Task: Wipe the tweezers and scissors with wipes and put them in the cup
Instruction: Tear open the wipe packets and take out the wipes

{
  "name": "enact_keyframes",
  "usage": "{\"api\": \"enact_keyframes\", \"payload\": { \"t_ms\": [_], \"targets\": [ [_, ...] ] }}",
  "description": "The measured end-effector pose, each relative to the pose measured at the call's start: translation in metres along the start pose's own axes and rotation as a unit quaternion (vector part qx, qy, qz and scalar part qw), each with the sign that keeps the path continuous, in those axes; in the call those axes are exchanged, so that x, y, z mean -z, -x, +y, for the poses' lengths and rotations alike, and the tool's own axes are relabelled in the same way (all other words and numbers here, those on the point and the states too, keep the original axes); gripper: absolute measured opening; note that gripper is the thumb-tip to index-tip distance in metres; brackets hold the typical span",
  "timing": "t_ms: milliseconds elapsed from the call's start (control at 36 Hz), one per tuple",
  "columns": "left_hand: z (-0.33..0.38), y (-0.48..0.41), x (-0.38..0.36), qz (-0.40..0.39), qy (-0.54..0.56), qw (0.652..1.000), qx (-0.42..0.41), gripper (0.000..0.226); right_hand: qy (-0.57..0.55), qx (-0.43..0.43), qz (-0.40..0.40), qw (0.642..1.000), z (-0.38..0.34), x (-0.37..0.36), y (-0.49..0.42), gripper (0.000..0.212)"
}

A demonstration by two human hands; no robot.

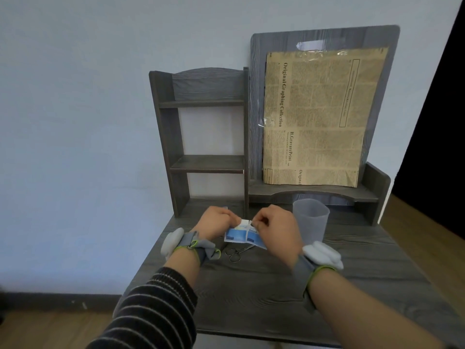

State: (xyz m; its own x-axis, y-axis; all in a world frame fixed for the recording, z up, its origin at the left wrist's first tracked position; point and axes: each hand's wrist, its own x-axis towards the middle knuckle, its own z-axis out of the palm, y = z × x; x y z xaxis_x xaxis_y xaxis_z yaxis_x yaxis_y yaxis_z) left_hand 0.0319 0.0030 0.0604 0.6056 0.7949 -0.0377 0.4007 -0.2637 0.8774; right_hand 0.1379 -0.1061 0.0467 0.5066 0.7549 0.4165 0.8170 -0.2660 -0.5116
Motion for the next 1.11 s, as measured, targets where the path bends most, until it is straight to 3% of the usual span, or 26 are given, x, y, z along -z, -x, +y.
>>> {"api": "enact_keyframes", "payload": {
  "t_ms": [528,694,778,861,944,1028,1083,1111],
  "targets": [
    [-0.046,-0.018,0.017,0.100,0.041,0.990,0.096,0.025,-0.059,-0.093,-0.003,0.994,0.031,-0.009,-0.006,0.013],
    [-0.048,-0.031,0.016,0.126,0.121,0.970,0.169,0.007,-0.041,-0.089,-0.026,0.995,0.030,-0.014,-0.009,0.012],
    [-0.051,-0.043,0.015,0.120,0.164,0.965,0.167,0.020,-0.032,-0.100,-0.035,0.994,0.033,-0.017,-0.013,0.015],
    [-0.059,-0.055,0.014,0.131,0.205,0.958,0.149,0.012,-0.032,-0.112,-0.045,0.992,0.035,-0.020,-0.015,0.017],
    [-0.067,-0.071,0.017,0.136,0.146,0.972,0.127,0.035,-0.031,-0.115,-0.053,0.991,0.036,-0.021,-0.018,0.020],
    [-0.069,-0.071,0.013,0.141,-0.076,0.982,0.102,0.051,-0.029,-0.111,-0.049,0.992,0.037,-0.020,-0.022,0.026],
    [-0.064,-0.067,0.012,0.151,-0.058,0.981,0.106,0.048,-0.023,-0.098,-0.042,0.994,0.038,-0.019,-0.023,0.029],
    [-0.061,-0.065,0.011,0.144,0.038,0.982,0.117,0.043,-0.022,-0.096,-0.041,0.994,0.038,-0.019,-0.024,0.029]
  ]
}}
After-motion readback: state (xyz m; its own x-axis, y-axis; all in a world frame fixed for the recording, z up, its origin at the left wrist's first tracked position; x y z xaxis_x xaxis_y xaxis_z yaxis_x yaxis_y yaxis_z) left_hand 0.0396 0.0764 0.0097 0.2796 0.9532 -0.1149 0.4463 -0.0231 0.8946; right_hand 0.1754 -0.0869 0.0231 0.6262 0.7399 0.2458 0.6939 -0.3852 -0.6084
